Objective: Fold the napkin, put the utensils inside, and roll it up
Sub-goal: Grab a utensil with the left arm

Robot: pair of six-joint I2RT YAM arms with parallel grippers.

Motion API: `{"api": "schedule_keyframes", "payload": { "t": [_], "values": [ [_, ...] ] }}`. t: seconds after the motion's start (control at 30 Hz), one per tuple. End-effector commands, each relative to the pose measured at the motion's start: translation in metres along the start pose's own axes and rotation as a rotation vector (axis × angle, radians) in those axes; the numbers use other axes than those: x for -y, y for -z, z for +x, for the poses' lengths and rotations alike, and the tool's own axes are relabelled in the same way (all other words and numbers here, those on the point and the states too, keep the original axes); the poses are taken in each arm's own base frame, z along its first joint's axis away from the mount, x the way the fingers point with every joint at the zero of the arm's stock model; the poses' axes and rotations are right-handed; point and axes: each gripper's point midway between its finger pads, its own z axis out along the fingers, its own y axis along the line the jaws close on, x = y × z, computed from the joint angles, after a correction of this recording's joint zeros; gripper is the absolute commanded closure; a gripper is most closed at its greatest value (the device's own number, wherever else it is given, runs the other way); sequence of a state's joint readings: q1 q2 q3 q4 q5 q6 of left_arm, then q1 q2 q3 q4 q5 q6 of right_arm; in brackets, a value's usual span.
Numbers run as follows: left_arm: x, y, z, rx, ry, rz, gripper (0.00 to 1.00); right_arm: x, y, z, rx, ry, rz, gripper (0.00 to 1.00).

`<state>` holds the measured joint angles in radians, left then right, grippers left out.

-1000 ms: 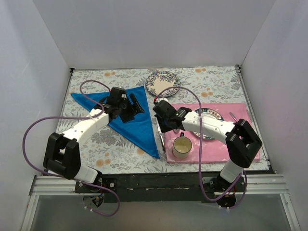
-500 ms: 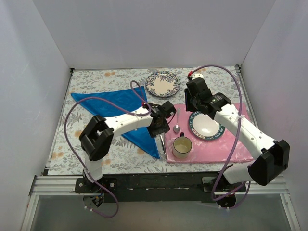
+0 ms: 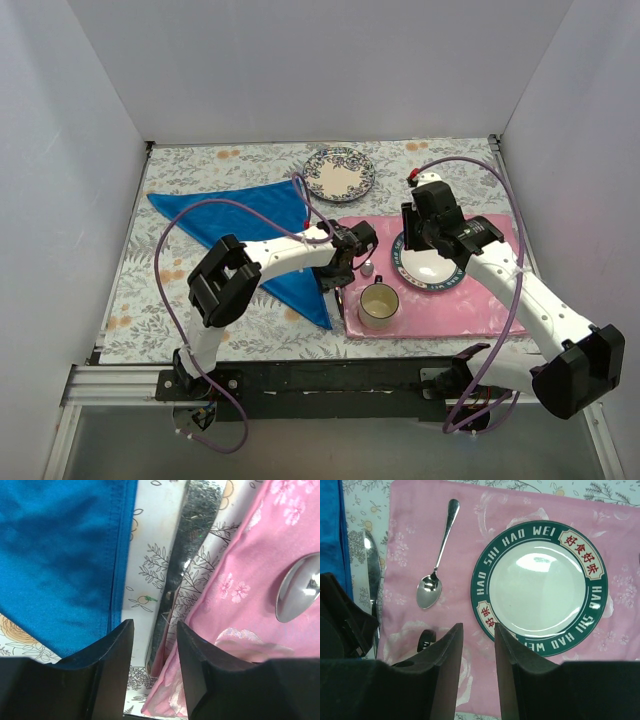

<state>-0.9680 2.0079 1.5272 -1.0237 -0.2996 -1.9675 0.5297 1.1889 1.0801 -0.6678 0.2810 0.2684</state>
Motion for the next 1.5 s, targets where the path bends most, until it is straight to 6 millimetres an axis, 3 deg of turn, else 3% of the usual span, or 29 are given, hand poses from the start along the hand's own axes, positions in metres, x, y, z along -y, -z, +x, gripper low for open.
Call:
{"api": "schedule_keyframes", "payload": {
  "t": [0.0,0.23,0.37,0.77,1.03,1.47],
  "values": [
    [0.015,0.01,-0.004,0.025,-0.03,0.056,0.61,-0.006,0.005,-0.02,0.089,-0.005,-0.049,0.6],
    [0.024,0.003,-0.01,0.054,-0.102,0.043,0.57,-0.005,0.004,-0.02,0.087,-0.001,-0.047,0.6],
    [0.014,-0.006,-0.005,0.038,-0.125,-0.006,0.57,-0.003,0.006,-0.021,0.098,-0.001,-0.041,0.6],
    [0.014,0.018,-0.022,0.104,-0.129,0.027,0.61,-0.005,0.001,-0.017,0.084,0.009,-0.053,0.6],
    [0.014,0.022,-0.021,0.097,-0.137,0.053,0.62,-0.008,0.0,-0.016,0.078,0.01,-0.066,0.6],
    [0.009,0.003,-0.013,0.084,-0.145,0.021,0.69,-0.006,0.002,-0.014,0.087,0.013,-0.068,0.6]
  ]
}}
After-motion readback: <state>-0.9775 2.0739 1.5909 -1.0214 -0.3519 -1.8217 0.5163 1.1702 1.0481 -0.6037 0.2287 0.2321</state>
